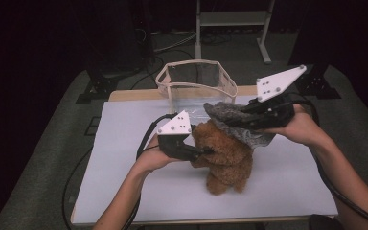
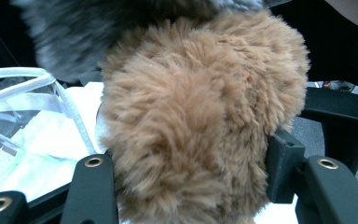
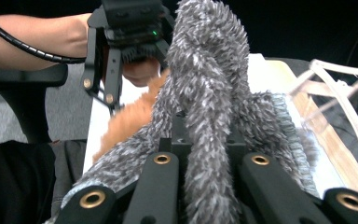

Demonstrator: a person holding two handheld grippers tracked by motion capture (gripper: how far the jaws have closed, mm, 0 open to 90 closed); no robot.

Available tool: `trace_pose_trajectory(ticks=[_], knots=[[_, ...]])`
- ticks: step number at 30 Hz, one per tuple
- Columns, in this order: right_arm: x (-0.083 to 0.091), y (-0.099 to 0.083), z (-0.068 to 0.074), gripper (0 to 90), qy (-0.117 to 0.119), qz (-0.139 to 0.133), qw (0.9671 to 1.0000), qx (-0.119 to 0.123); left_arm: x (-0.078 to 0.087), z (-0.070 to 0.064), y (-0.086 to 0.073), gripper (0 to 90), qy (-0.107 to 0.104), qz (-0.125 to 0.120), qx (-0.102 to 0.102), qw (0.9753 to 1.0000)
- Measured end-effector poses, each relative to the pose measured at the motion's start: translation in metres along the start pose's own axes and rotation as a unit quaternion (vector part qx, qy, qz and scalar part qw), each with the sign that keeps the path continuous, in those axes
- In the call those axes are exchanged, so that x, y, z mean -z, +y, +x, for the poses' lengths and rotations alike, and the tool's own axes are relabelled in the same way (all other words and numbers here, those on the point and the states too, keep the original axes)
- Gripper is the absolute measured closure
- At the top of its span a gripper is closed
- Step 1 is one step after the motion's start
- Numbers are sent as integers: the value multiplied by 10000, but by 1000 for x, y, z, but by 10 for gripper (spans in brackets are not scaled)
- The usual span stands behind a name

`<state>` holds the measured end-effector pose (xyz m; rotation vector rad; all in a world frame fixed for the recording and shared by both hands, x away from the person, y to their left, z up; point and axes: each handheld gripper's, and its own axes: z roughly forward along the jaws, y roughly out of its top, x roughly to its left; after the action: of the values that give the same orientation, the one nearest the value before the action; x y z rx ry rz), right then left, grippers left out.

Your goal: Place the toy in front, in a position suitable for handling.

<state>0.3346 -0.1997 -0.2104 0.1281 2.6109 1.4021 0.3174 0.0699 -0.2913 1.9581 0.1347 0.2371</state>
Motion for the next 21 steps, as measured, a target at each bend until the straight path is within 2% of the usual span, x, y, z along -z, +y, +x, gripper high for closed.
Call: trace_pose_trajectory(ticks=[4, 7, 13, 18, 21], knots=[[13, -18, -3, 802, -69, -241, 9995, -202, 4, 2, -4, 423, 15, 0, 43, 10000], [15, -25, -4, 803, -77, -291, 9992, -276, 7, 3, -5, 420, 42, 49, 55, 10000], [0, -25, -5, 803, -15, -315, 9992, -264, 12, 4, -6, 315, 101, 301, 74, 9995], [-13, -21, -6, 803, 76, -316, 9992, -225, 18, 2, -3, 239, 190, 491, -11, 9986], [-22, -18, -5, 804, 127, -297, 9993, -202, 19, 1, -3, 222, 202, 692, 0, 9974]])
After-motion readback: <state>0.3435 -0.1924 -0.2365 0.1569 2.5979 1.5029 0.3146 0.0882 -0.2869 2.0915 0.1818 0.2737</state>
